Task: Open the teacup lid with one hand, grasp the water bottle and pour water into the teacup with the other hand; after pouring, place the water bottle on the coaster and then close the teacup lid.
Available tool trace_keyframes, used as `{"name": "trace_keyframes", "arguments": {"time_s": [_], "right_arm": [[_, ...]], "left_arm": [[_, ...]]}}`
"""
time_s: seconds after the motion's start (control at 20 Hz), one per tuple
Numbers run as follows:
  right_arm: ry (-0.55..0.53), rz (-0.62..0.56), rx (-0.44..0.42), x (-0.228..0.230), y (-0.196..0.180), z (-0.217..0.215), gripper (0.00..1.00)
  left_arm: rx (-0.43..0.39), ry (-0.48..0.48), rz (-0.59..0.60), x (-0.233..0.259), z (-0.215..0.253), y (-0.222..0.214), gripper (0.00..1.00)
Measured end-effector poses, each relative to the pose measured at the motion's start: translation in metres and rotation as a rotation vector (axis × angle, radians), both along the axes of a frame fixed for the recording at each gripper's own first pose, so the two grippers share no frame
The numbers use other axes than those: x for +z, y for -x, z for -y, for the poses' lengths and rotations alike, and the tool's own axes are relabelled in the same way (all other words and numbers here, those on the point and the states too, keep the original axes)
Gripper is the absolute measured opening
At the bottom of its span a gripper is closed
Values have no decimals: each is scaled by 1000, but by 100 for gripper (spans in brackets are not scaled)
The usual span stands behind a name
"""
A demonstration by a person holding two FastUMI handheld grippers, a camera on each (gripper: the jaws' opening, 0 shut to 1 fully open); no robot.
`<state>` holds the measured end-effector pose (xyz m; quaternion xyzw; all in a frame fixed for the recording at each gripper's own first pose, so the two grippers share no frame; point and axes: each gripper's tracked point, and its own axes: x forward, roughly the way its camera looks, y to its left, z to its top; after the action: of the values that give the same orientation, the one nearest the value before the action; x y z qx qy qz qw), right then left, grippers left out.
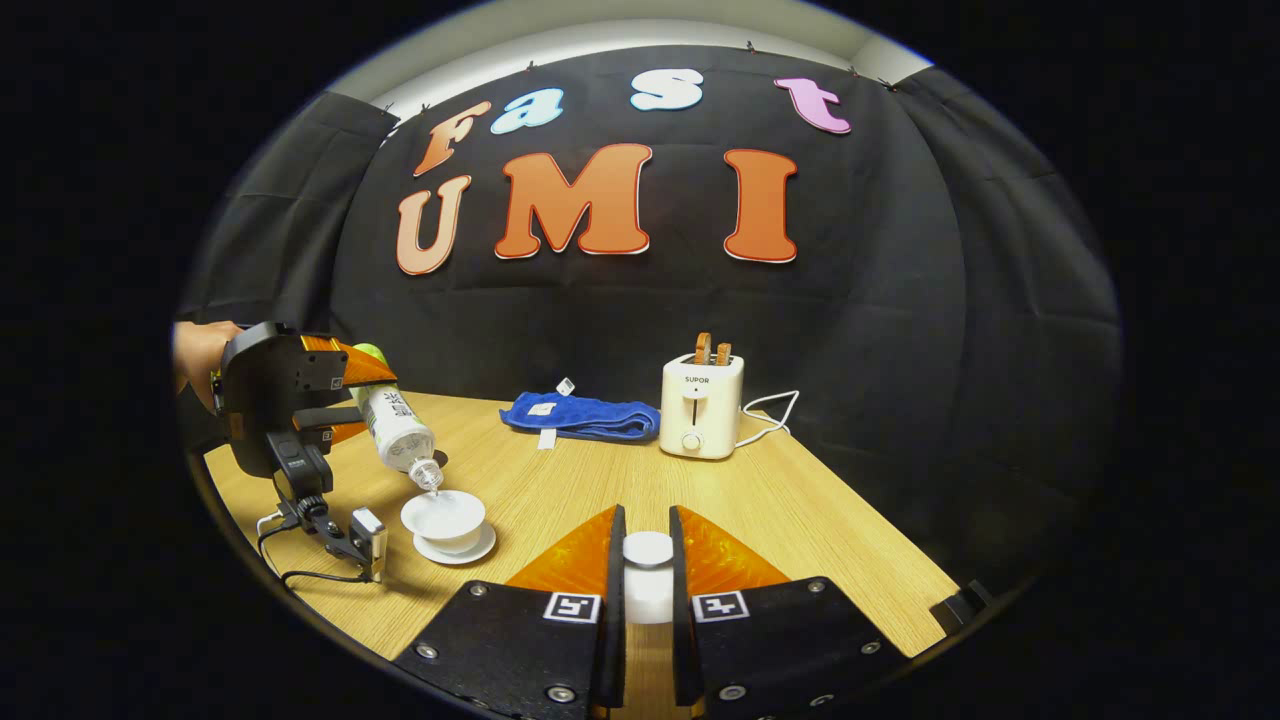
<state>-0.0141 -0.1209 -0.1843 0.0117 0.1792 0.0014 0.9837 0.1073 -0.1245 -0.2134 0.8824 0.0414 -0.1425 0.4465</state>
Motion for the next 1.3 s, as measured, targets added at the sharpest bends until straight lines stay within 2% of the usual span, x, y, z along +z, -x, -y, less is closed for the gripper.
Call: {"name": "trace_keyframes", "arguments": {"time_s": [0.45,0.55,0.6,0.65,0.75,0.85,1.3], "right_arm": [[3,7,3,3,2,0,19],[5,6,5,3,3,1,19],[6,6,4,4,3,1,19],[6,7,8,4,3,0,19],[0,14,3,7,2,1,19],[-5,14,1,7,1,0,19],[-3,11,0,6,3,0,19]], "left_arm": [[-37,-61,53,18,7,-3,62],[-44,-71,67,23,9,-3,64],[-49,-79,74,24,9,-2,62],[-55,-85,81,27,10,-2,64],[-49,-104,80,32,8,-4,62],[-63,-111,88,37,11,-5,64],[-71,-141,60,15,8,0,63]]}}
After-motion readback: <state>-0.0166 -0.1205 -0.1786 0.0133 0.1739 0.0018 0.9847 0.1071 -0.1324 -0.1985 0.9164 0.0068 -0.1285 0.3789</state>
